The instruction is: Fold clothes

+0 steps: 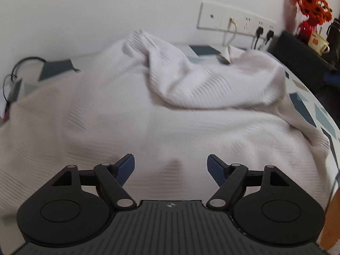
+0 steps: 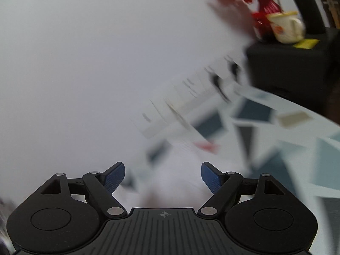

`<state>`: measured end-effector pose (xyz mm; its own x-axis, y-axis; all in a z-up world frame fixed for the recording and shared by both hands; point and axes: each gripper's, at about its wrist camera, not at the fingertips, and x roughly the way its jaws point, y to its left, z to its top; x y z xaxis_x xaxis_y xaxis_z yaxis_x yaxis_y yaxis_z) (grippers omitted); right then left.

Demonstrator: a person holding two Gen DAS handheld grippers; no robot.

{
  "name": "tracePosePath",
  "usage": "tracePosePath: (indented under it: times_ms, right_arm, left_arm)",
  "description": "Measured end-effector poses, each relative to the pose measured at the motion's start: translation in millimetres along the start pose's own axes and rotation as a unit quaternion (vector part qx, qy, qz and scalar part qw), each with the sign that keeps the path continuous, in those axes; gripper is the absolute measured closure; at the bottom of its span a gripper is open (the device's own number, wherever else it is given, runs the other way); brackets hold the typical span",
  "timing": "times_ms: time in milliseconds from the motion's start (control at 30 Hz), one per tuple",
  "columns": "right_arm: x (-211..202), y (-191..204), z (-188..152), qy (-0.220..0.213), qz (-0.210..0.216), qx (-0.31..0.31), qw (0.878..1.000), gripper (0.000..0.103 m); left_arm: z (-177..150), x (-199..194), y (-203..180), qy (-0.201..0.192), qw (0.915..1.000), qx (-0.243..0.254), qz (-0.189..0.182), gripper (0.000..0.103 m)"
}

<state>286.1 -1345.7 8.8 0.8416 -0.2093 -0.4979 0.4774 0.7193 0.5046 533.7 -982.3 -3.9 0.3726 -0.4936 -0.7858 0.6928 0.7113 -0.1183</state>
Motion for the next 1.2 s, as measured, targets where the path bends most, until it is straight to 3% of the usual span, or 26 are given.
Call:
tracePosePath:
  times_ms: [133, 200, 300, 433, 600, 633, 733, 833, 867, 900, 933, 967, 1000, 1033, 1133, 1200]
  right_arm:
    - [3, -5, -33, 0.090, -0.011, -0.037, 0.995, 0.029]
    - [8, 5, -51, 0.120, -0.020, -0.085, 0.989, 0.030]
    - [-4, 8, -66, 0.124, -0.056, -0.140, 0.981, 0.028]
    - [7, -22, -72, 0.135, -0.099, -0.110, 0.980, 0.028]
    - [46, -44, -80, 0.168, -0.079, -0.125, 0.975, 0.032]
    - [46, -45, -80, 0.173, -0.074, -0.124, 0.974, 0.037]
    - [39, -48, -82, 0.183, -0.055, -0.107, 0.976, 0.050]
    - [27, -44, -89, 0.191, -0.038, -0.108, 0.975, 0.050]
    - [25, -43, -92, 0.189, -0.036, -0.108, 0.975, 0.049]
    - [23, -41, -95, 0.187, -0.035, -0.109, 0.976, 0.049]
    - [21, -40, -98, 0.185, -0.033, -0.109, 0.976, 0.048]
    - [19, -38, -100, 0.183, -0.032, -0.109, 0.977, 0.053]
    - [17, -37, -103, 0.180, -0.030, -0.109, 0.977, 0.063]
    - [19, -37, -104, 0.187, -0.025, -0.097, 0.977, 0.093]
    - [14, -36, -95, 0.177, 0.001, -0.026, 0.984, 0.092]
    - [-13, -31, -80, 0.123, 0.014, -0.008, 0.992, 0.093]
  left_arm:
    - [-12, -4, -6, 0.022, 0.9994, -0.015, 0.025, 0.025]
    - [-22, -10, -6, 0.033, 0.9981, -0.020, 0.049, 0.024]
    - [-44, -19, -5, 0.043, 0.9943, -0.036, 0.091, 0.023]
    - [-69, -28, -6, 0.072, 0.9872, -0.100, 0.101, 0.023]
    - [-93, -31, -26, 0.081, 0.9794, -0.160, 0.093, 0.020]
    - [-96, -31, -30, 0.084, 0.9791, -0.161, 0.092, 0.018]
    - [-99, -28, -40, 0.085, 0.9821, -0.141, 0.091, 0.013]
    - [-102, -27, -46, 0.075, 0.9873, -0.109, 0.088, 0.014]
    - [-104, -29, -48, 0.067, 0.9893, -0.097, 0.086, 0.017]
    - [-106, -30, -50, 0.059, 0.9910, -0.085, 0.085, 0.033]
    - [-107, -32, -50, 0.053, 0.9924, -0.075, 0.082, 0.059]
    - [-107, -34, -49, 0.049, 0.9932, -0.073, 0.076, 0.073]
    - [-107, -36, -47, 0.046, 0.9939, -0.071, 0.071, 0.095]
    - [-106, -40, -44, 0.041, 0.9944, -0.072, 0.066, 0.095]
    - [-102, -66, -26, -0.009, 0.9931, -0.091, 0.073, 0.096]
    - [-95, -91, -13, -0.054, 0.9899, -0.094, 0.092, 0.096]
